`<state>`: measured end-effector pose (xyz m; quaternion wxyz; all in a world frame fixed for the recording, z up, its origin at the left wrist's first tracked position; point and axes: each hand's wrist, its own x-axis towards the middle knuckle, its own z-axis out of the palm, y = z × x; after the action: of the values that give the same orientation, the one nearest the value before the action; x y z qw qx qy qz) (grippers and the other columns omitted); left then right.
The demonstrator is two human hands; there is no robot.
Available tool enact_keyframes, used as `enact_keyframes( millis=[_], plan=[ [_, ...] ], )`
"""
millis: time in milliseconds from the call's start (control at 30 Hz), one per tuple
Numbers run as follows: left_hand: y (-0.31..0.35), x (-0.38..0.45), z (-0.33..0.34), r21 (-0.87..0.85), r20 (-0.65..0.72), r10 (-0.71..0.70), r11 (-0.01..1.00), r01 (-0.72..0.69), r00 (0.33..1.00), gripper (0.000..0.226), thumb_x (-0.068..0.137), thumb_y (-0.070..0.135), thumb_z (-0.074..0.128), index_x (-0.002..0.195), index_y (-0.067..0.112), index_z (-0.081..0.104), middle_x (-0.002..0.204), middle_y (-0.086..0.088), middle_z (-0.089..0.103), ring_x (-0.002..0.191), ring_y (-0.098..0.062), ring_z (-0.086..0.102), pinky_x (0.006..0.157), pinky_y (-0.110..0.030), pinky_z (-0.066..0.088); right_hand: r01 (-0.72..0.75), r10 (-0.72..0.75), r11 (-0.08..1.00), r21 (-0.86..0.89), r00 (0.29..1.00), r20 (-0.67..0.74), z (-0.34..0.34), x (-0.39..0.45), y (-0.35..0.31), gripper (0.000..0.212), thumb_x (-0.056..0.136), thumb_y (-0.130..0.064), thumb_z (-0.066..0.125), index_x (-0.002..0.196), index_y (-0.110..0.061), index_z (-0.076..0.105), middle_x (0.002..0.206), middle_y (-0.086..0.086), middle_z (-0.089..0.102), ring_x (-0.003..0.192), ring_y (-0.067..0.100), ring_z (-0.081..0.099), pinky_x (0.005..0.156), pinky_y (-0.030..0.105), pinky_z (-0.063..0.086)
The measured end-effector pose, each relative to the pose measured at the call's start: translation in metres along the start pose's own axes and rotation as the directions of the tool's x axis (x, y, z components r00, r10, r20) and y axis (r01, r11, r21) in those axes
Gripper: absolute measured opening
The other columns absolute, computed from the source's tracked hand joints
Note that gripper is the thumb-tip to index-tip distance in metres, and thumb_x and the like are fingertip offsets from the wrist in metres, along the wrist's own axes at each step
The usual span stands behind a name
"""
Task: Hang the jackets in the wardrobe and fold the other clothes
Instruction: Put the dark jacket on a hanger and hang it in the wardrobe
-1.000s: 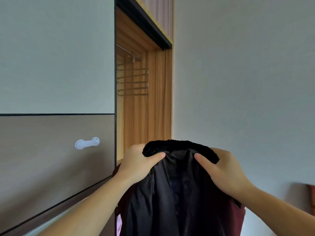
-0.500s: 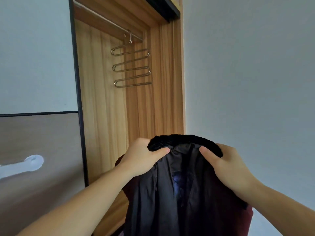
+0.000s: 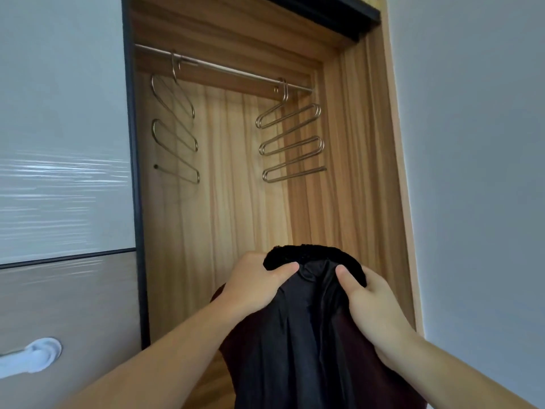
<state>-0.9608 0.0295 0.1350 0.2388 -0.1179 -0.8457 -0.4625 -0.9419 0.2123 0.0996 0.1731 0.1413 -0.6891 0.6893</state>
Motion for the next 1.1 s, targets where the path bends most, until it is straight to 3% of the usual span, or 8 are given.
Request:
enact_keyframes(
  millis=[133,233,300,400,600,767,900,1100],
  plan=[
    [-0.003,0.016,-0.013,0.034,-0.031,0.063,0.997,-0.062,0.998,0.051,0.085,0.047,0.069,0.084,-0.004,0.065,0.085,-0.017,0.070,0.074,-0.025,0.068,0.063,-0.027,0.045,0.007,-0.008,1.000,0.021,0.998,0.065,0.028,0.048,-0.007,0.026,0.101,-0.033,0.047,0.098,-0.020,0.069,0.089,-0.003,0.075,0.084,0.012,0.072,0.076,0.030,0.056],
    [-0.003,0.026,-0.021,0.089,-0.001,0.122,0.989,-0.121,0.993,0.033,0.076,0.052,0.075,0.067,0.021,0.068,0.068,0.004,0.070,0.064,-0.005,0.066,0.058,-0.018,0.047,0.009,-0.011,1.000,0.012,0.992,0.122,0.052,0.080,-0.019,0.026,0.101,-0.031,0.047,0.098,-0.017,0.069,0.088,0.003,0.075,0.080,0.018,0.072,0.071,0.030,0.057],
    [-0.003,0.035,-0.026,0.160,-0.004,0.159,0.975,-0.156,0.987,0.024,0.070,0.057,0.078,0.076,0.036,0.068,0.076,0.018,0.071,0.072,0.005,0.065,0.067,-0.017,0.053,0.008,-0.009,1.000,0.007,0.992,0.129,0.068,0.101,-0.029,0.023,0.101,-0.029,0.049,0.098,-0.016,0.067,0.089,0.006,0.074,0.081,0.020,0.071,0.068,0.031,0.056],
    [-0.002,0.052,-0.044,0.275,-0.023,0.185,0.946,-0.172,0.982,0.034,0.064,0.065,0.077,0.084,0.050,0.054,0.085,0.026,0.066,0.083,0.010,0.061,0.077,-0.015,0.051,0.015,-0.018,1.000,0.023,0.986,0.164,0.092,0.129,-0.046,0.019,0.099,-0.026,0.052,0.099,-0.013,0.066,0.090,0.008,0.073,0.081,0.021,0.070,0.062,0.028,0.053],
    [-0.010,0.075,-0.066,0.395,-0.031,0.196,0.903,-0.168,0.980,0.065,0.060,0.069,0.076,0.116,0.053,0.046,0.099,0.031,0.056,0.100,0.005,0.056,0.089,-0.024,0.051,0.087,-0.094,0.995,0.039,0.962,0.256,0.126,0.163,-0.049,0.020,0.098,-0.027,0.055,0.099,-0.012,0.067,0.089,0.008,0.074,0.081,0.023,0.072,0.070,0.034,0.057],
    [-0.027,0.083,-0.059,0.408,-0.100,0.096,0.912,-0.047,0.990,0.060,0.053,0.076,0.074,0.098,0.055,0.040,0.110,0.023,0.060,0.103,0.002,0.058,0.090,-0.028,0.052,0.136,-0.155,0.988,0.077,0.924,0.351,0.138,0.175,-0.033,0.020,0.097,-0.028,0.056,0.093,-0.014,0.070,0.081,0.004,0.075,0.074,0.018,0.072,0.063,0.030,0.056],
    [-0.033,0.090,-0.048,0.327,-0.076,0.038,0.945,-0.012,0.996,0.074,0.050,0.073,0.076,0.116,0.045,0.057,0.104,0.019,0.069,0.099,0.000,0.065,0.089,-0.031,0.055,0.162,-0.186,0.982,0.094,0.890,0.416,0.138,0.181,-0.024,0.019,0.096,-0.029,0.057,0.091,-0.018,0.072,0.081,0.001,0.075,0.074,0.016,0.072,0.066,0.030,0.055],
    [-0.040,0.083,-0.025,0.275,-0.090,-0.102,0.953,0.123,0.991,0.061,0.056,0.060,0.082,0.109,0.038,0.061,0.096,0.014,0.071,0.092,-0.004,0.068,0.084,-0.033,0.057,0.094,-0.142,0.988,0.120,0.858,0.494,0.132,0.179,-0.005,0.018,0.092,-0.029,0.062,0.087,-0.016,0.073,0.082,0.006,0.074,0.079,0.024,0.072,0.077,0.041,0.057]
  ],
)
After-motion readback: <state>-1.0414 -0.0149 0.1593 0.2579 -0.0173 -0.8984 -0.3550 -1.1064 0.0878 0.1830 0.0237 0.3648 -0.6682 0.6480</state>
